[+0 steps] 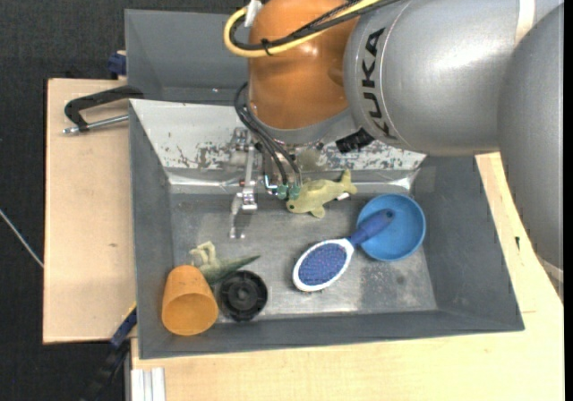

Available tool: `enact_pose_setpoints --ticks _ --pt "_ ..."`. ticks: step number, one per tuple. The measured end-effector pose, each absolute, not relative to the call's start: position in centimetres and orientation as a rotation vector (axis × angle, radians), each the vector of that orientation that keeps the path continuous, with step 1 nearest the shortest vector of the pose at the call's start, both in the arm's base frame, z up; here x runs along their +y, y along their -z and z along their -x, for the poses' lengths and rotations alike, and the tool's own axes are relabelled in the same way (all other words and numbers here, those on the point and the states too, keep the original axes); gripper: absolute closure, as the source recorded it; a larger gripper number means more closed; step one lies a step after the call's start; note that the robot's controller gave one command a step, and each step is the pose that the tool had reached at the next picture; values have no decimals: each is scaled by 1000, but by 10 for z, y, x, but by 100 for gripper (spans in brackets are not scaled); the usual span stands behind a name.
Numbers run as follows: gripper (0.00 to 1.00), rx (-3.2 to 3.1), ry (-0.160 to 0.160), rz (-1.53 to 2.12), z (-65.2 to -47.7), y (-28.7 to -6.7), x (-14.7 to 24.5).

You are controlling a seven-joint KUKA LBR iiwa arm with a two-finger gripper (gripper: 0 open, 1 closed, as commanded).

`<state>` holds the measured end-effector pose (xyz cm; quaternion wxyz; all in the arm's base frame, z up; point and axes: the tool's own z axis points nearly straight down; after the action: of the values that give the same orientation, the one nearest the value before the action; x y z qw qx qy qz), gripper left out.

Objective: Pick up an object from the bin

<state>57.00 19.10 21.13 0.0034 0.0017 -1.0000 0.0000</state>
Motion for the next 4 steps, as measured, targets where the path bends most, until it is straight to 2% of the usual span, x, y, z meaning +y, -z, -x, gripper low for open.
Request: enact_pose_setpoints --ticks 1,2,3,4 --pt "0 -3132 -3 13 -525 -130 167" --pt "0 -3137 -6 12 -505 -96 77" --pt "0 -3149 7 -100 -497 -73 -6" --pt "100 -3158 5 -102 -500 -75 -5"
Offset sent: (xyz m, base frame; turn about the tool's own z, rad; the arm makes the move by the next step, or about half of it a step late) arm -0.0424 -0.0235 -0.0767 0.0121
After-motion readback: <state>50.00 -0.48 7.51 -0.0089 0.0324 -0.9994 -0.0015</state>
